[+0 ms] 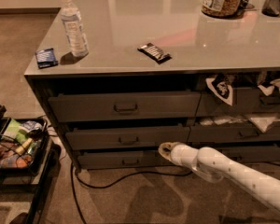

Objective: Close middle drawer

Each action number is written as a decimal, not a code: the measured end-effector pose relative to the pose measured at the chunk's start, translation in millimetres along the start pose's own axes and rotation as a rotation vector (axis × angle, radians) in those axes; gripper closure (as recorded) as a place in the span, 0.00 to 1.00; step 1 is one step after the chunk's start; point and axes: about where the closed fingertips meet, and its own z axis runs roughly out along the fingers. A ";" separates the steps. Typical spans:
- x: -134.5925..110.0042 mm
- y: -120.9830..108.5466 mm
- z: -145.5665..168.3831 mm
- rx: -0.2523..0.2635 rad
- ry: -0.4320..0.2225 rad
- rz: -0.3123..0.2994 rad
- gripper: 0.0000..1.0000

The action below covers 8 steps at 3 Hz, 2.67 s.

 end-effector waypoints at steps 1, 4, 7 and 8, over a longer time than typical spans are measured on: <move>-15.0 27.4 -34.8 -0.017 0.026 -0.008 1.00; -48.8 91.0 -100.6 0.093 0.155 -0.021 1.00; -48.7 90.7 -100.6 0.093 0.155 -0.021 0.35; -48.7 90.7 -100.6 0.093 0.155 -0.021 0.11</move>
Offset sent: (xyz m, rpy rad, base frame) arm -0.1370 -0.0137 0.0407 -0.1166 -0.0404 -0.1702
